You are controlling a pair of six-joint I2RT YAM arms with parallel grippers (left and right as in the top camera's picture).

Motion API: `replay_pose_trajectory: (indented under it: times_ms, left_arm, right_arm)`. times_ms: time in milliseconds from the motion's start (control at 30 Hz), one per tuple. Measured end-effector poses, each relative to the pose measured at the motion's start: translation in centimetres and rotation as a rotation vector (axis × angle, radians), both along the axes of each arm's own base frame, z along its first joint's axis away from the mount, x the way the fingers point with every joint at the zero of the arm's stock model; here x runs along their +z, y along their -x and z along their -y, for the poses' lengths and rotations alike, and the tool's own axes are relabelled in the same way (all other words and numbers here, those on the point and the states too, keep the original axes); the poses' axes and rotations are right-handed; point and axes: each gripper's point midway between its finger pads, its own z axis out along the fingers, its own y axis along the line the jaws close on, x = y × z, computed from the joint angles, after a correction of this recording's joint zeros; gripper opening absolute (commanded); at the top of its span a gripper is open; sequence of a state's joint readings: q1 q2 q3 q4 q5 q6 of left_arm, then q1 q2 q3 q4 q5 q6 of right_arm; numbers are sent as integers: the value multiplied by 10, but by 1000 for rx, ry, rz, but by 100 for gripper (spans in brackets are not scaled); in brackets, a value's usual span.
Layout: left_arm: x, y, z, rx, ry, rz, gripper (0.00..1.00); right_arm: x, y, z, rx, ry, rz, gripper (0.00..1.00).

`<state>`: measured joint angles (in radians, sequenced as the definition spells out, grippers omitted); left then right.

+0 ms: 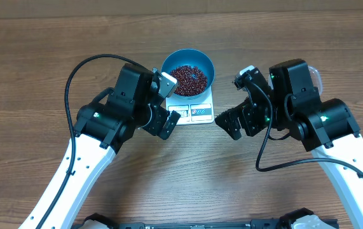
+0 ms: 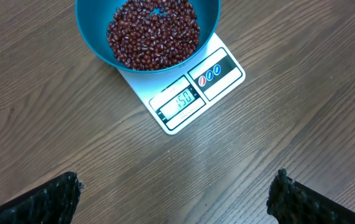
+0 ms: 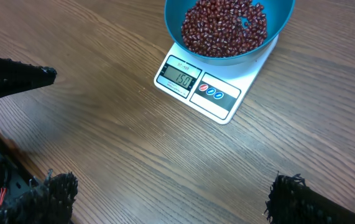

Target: Scoop item into bowl and weigh 150g on scale

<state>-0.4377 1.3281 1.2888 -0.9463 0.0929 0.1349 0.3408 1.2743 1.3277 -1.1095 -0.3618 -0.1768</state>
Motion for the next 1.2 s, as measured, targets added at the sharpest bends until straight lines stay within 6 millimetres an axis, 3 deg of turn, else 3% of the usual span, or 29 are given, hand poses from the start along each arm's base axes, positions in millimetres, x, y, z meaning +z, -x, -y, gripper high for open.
replay_pose_trajectory:
  times_ms: [433, 633, 867, 1200]
  left_arm:
    - [0, 0, 0, 0, 0, 0, 100]
    - [0, 0, 0, 0, 0, -1, 100]
    - [-1, 0, 0, 0, -1, -2, 100]
    - [-1, 1, 0, 0, -2, -3, 100]
  right_arm:
    - [0, -3, 1, -7, 9, 12, 100]
    - [20, -14, 1, -17, -37, 202, 100]
    - [36, 4, 13, -41, -135, 507, 100]
    - [12, 41, 31, -83, -267, 814, 100]
